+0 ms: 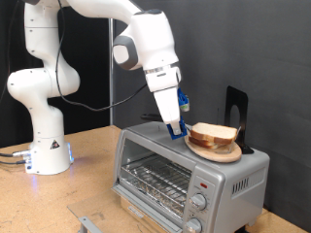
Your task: Make a piece of toast with the oven
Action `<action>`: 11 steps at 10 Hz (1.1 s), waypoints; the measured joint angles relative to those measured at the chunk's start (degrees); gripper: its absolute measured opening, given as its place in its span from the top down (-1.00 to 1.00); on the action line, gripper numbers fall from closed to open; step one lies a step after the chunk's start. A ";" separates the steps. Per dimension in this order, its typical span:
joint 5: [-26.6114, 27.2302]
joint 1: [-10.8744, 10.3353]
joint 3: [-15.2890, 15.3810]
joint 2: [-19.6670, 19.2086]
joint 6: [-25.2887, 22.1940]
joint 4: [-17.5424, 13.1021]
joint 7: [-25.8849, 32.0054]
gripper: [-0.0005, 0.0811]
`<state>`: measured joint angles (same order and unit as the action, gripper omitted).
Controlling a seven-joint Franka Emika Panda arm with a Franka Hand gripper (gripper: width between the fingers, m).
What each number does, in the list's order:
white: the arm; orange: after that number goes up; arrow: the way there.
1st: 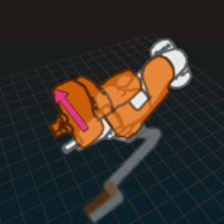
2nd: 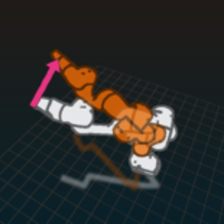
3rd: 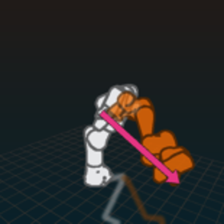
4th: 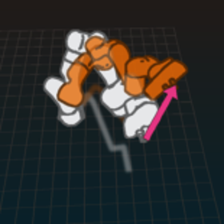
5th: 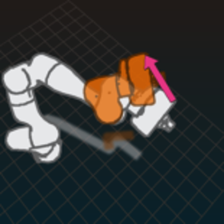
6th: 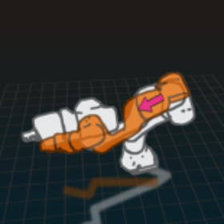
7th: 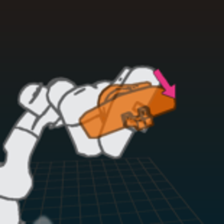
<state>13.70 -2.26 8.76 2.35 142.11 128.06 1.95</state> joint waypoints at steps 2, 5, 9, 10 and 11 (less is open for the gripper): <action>4.21 0.02 -0.06 2.55 0.61 2.83 2.46 0.01; 12.96 -0.07 -0.12 5.57 6.87 6.34 6.03 0.01; 18.47 -0.08 -0.25 8.99 6.77 7.80 9.63 0.01; 18.50 0.01 -0.41 10.05 4.72 8.02 10.19 0.01; 18.40 0.05 -0.57 11.40 2.53 8.50 10.19 0.01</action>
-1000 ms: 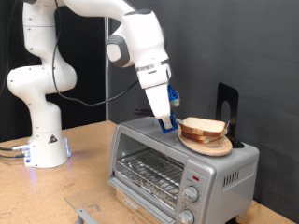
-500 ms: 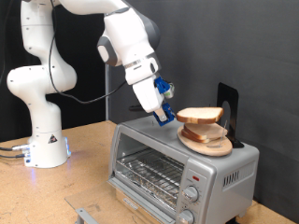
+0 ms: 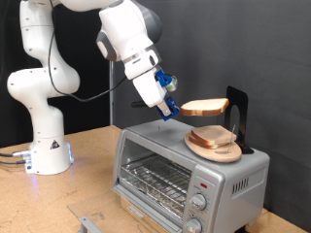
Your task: Make a piece of toast with the oven
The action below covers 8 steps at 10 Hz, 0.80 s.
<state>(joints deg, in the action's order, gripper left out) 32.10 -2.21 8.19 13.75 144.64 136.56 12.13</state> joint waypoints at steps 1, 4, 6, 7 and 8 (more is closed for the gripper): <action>0.01 0.00 0.02 -0.19 0.46 0.00 -0.02 0.01; 3.51 -0.01 -0.75 0.69 2.11 3.05 4.00 0.01; 5.79 0.04 -2.87 3.65 1.29 6.62 7.79 0.01; 6.23 0.19 -4.11 5.61 0.60 8.41 9.16 0.01; 6.25 0.46 -5.51 7.69 -0.33 10.16 9.99 0.01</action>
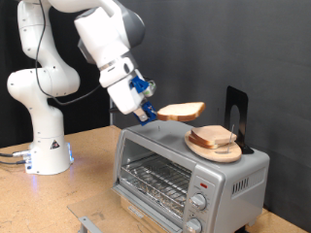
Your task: Make a piece of toast with the oven
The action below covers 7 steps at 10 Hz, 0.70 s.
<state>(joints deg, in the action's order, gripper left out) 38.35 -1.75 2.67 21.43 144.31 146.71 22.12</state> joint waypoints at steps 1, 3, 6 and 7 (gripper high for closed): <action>-0.07 0.37 -1.20 1.91 -0.64 1.54 0.62 0.01; -0.91 1.79 -3.31 5.11 -2.22 4.13 1.99 0.01; -3.21 4.14 -5.58 7.86 -3.93 6.86 3.81 0.01; -3.68 4.71 -6.25 8.38 -4.64 7.45 4.47 0.01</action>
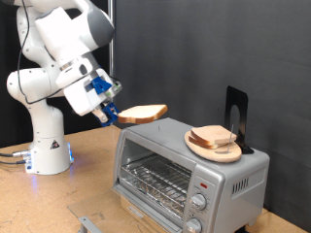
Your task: Make a piece of toast with the oven
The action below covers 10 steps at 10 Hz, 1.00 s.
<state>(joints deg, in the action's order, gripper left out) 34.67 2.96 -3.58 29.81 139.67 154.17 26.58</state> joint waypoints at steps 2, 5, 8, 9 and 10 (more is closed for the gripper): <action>-0.25 0.51 -0.98 0.86 -0.88 0.76 0.60 0.01; 4.52 -0.18 -1.74 0.71 1.90 2.02 3.80 0.01; 6.12 -0.19 -3.84 -1.48 5.18 5.13 10.07 0.01; 6.54 -0.20 -4.60 -3.18 5.81 5.34 12.06 0.01; 7.54 -0.22 -5.24 -5.19 6.73 5.32 14.25 0.01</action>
<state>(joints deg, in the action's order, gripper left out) 42.20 2.74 -8.82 24.62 146.39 159.49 40.84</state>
